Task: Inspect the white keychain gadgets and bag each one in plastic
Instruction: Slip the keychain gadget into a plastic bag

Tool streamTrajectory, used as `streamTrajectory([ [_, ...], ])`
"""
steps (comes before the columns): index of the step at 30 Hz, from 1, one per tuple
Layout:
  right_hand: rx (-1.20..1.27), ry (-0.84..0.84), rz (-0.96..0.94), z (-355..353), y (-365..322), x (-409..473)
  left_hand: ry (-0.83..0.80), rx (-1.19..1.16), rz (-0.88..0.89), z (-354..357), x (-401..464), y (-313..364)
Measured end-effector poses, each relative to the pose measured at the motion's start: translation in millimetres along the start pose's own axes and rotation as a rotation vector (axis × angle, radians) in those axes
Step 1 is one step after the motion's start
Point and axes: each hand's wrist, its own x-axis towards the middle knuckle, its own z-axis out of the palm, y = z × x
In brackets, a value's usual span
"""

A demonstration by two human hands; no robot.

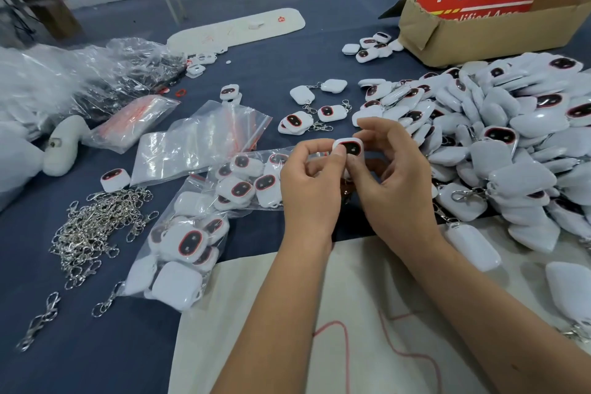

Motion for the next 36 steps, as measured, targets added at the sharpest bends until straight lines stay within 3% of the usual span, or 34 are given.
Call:
streamTrajectory([
  [11,0.182,-0.056,0.249,-1.8,6.4,6.7,0.034,0.116,0.076,0.3,2.4,-5.1],
  [18,0.230,-0.135,0.251,-3.2,5.5,6.7,0.020,0.109,-0.033,-4.2,4.3,-3.6],
  [27,0.207,-0.197,0.271,-3.6,5.9,6.3,0.054,0.220,0.063,-7.8,6.0,-3.9],
  [36,0.155,-0.149,0.260,-3.2,5.6,6.3,-0.031,0.189,0.029,-11.4,6.9,-4.0],
])
